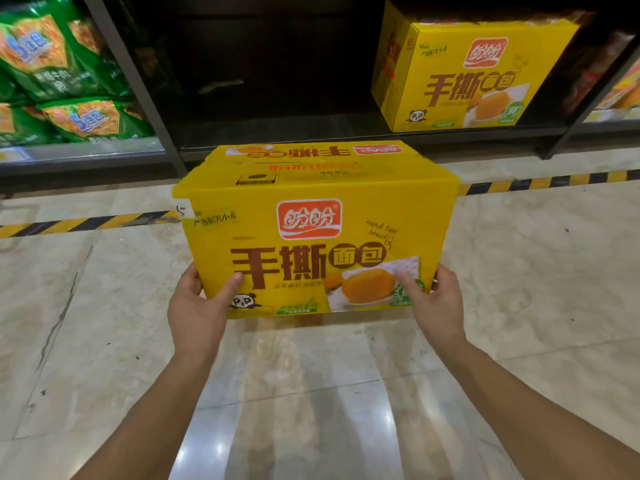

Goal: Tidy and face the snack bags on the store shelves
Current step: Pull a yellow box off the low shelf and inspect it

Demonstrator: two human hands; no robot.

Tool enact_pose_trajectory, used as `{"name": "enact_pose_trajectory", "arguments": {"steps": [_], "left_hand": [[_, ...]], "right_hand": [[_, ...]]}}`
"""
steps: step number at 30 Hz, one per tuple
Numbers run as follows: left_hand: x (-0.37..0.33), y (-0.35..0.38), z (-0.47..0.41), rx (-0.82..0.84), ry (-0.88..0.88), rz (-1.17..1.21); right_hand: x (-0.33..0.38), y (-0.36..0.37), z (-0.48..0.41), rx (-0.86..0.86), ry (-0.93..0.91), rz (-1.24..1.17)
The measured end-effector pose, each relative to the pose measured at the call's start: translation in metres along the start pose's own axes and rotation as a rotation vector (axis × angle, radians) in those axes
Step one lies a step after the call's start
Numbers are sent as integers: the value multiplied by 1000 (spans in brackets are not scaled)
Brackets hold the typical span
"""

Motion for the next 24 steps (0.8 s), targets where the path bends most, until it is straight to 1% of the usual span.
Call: {"name": "enact_pose_trajectory", "arguments": {"steps": [4, 8, 16, 24], "left_hand": [[-33, -12, -6, -59, 62, 21], [-53, -19, -14, -100, 87, 34], [-63, -4, -52, 57, 153, -118], [-64, 15, -99, 129, 138, -189]], "right_hand": [[21, -17, -4, -63, -9, 69], [48, -27, -2, -68, -104, 20], [70, -12, -26, -3, -27, -162], [83, 3, -69, -8, 31, -100]]}}
Point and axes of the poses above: each hand's wrist, its own z-axis away from the middle knuckle, its own y-axis out of the palm, x = y × z, the point moved 10 cm from there along -z, towards the middle knuckle, and after that the axes turned 11 degrees about y, right-handed, at the moved point
